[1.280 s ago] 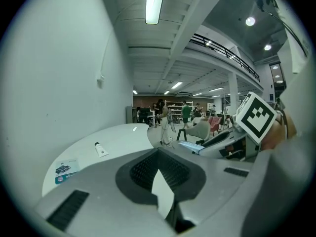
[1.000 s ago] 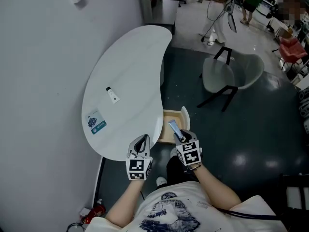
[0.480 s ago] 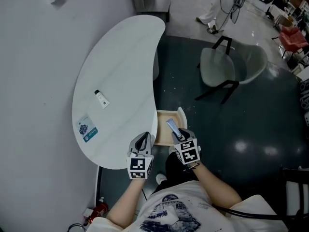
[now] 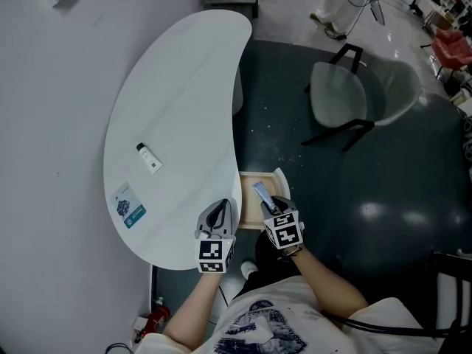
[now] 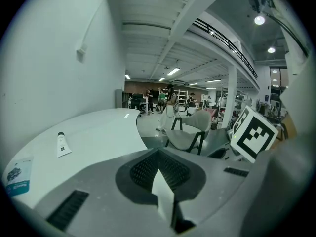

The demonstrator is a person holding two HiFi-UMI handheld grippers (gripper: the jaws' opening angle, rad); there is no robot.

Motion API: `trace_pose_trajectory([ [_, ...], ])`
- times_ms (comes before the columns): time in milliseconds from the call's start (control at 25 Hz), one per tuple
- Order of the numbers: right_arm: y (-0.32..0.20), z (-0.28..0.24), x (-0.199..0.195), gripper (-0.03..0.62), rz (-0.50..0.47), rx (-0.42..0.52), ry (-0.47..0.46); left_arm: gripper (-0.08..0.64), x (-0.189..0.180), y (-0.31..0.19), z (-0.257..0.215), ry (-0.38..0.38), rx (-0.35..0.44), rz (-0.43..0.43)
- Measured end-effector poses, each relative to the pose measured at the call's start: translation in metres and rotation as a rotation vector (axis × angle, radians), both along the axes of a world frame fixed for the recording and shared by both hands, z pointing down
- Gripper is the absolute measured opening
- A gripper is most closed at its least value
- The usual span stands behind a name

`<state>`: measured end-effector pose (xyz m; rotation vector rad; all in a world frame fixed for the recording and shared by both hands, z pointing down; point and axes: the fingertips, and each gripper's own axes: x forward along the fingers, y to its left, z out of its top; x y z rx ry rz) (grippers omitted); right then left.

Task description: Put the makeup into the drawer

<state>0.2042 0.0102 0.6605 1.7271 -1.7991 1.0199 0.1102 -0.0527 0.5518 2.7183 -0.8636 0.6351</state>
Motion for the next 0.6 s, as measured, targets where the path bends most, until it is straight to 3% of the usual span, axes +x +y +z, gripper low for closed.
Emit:
trace_pose_trajectory([
  [600,-0.033,0.073,-0.008,0.137,0.031,-0.13,-0.108,0.035,0.021,-0.042,0.031,-0.023,-0.046,-0.001],
])
